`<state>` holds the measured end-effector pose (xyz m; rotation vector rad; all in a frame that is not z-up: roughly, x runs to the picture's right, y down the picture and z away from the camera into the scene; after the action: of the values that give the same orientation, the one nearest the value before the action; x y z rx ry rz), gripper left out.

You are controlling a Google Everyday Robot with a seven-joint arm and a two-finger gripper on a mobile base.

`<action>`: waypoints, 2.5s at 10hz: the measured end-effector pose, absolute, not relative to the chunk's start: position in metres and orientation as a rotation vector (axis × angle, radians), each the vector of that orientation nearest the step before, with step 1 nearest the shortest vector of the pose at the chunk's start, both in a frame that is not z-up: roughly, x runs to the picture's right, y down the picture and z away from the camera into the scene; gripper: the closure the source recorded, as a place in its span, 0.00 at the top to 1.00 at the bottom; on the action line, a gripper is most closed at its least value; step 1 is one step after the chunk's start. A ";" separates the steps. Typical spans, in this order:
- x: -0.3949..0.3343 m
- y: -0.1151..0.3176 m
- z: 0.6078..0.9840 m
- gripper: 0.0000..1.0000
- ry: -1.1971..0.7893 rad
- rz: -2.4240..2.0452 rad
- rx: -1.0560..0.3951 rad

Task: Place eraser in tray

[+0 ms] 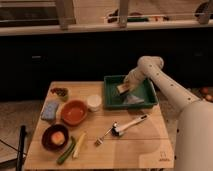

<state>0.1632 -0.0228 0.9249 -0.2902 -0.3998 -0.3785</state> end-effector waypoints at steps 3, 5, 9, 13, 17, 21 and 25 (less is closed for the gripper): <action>0.164 -0.021 0.925 0.60 -0.402 -0.380 -0.291; 0.163 -0.021 0.925 0.77 -0.404 -0.381 -0.290; 0.163 -0.021 0.924 0.80 -0.410 -0.380 -0.288; 0.165 -0.021 0.925 0.80 -0.412 -0.378 -0.290; 0.164 -0.022 0.925 0.80 -0.418 -0.378 -0.292; 0.165 -0.022 0.924 0.80 -0.424 -0.379 -0.291; 0.167 -0.024 0.921 0.80 -0.443 -0.382 -0.260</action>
<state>0.1671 -0.0238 0.9206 -0.2602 -0.4432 -0.3816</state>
